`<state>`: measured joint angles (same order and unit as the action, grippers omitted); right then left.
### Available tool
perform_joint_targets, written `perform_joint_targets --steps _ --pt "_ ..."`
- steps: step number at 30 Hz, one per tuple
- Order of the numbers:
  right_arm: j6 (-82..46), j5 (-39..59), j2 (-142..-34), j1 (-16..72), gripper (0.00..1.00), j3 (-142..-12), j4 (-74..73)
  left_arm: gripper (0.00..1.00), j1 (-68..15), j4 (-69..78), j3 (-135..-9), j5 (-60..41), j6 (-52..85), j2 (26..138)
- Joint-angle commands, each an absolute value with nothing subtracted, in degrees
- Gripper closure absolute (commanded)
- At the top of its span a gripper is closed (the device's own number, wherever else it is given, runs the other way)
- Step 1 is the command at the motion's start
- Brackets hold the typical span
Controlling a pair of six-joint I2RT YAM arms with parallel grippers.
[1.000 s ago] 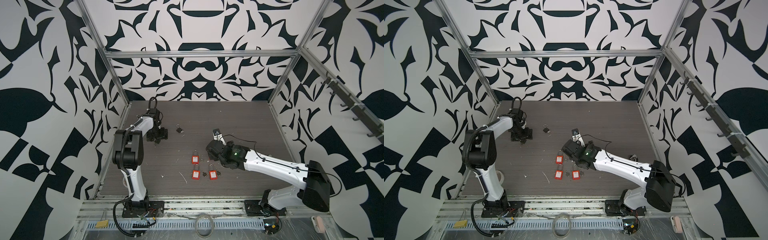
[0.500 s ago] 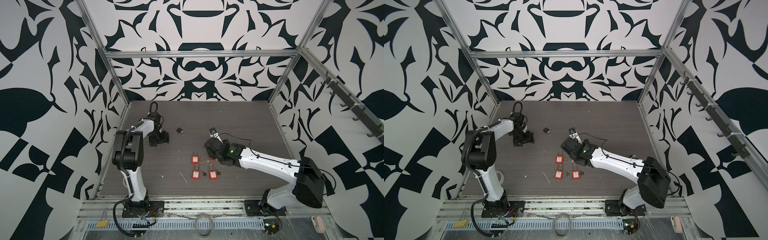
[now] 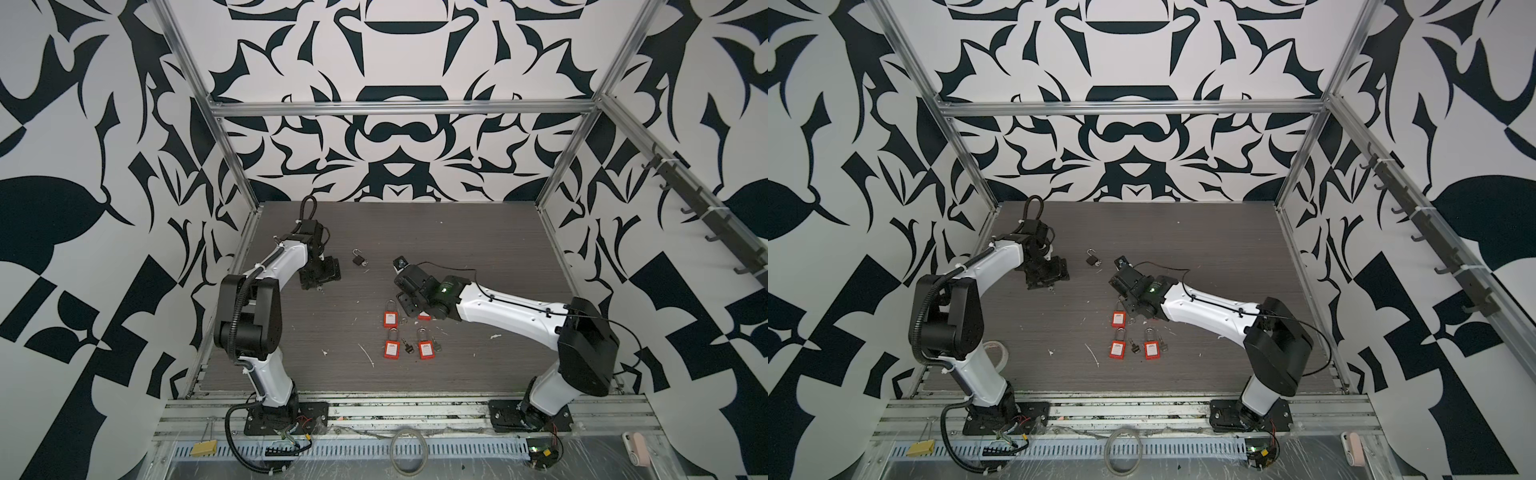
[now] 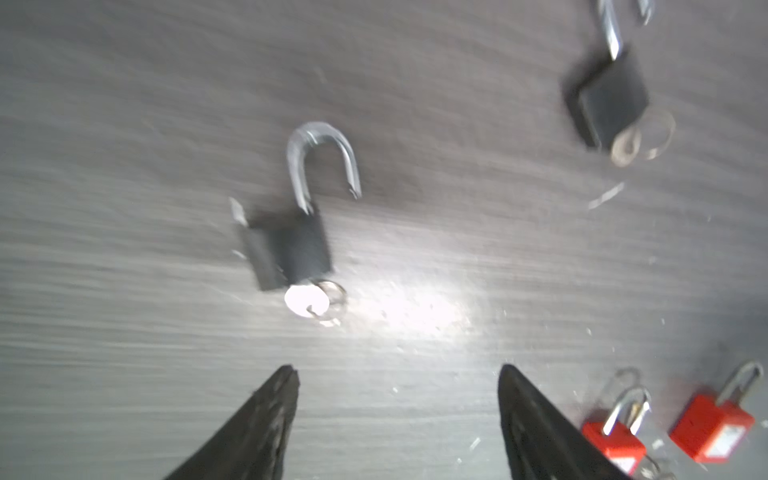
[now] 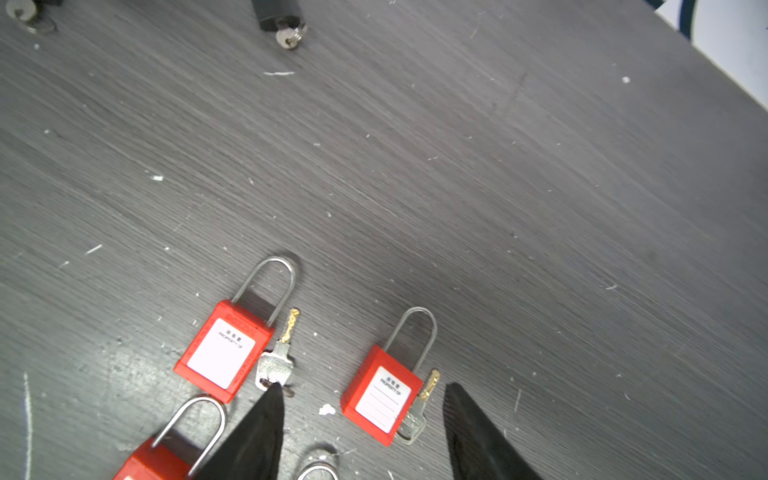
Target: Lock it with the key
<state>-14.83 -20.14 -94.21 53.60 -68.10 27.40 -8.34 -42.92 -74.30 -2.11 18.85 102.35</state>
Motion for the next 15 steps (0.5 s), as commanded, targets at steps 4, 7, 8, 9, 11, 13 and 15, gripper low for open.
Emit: perform_joint_targets --steps 4,7,8,9,11,13,15 --pt "-15.42 -18.97 -94.68 53.4 0.42 -71.21 30.36 0.39 -7.58 -48.98 -81.62 4.72 12.85 109.55" --pt "-16.42 -19.45 -94.28 53.35 0.43 -70.82 31.05 0.41 -7.13 -49.59 -83.07 6.23 11.8 112.32" --pt "-16.76 -19.58 -94.07 53.42 0.43 -70.7 31.28 0.41 -6.96 -49.31 -83.13 6.18 11.57 112.67" --pt "-16.83 -19.55 -93.81 53.37 0.43 -70.32 31.37 0.41 -7.01 -49.18 -83.14 6.05 11.45 113.17" --pt "-17.11 -19.67 -93.29 53.39 0.44 -69.51 31.29 0.41 -6.99 -49.26 -83.65 5.88 11.49 114.28" --pt "-17.2 -19.64 -92.83 53.43 0.44 -68.85 31.29 0.41 -6.97 -49.25 -84.2 5.81 11.76 115.4" --pt "-17.1 -19.67 -92.64 53.36 0.44 -68.56 31.35 0.41 -6.91 -49.37 -84.62 5.8 12.05 116.33"
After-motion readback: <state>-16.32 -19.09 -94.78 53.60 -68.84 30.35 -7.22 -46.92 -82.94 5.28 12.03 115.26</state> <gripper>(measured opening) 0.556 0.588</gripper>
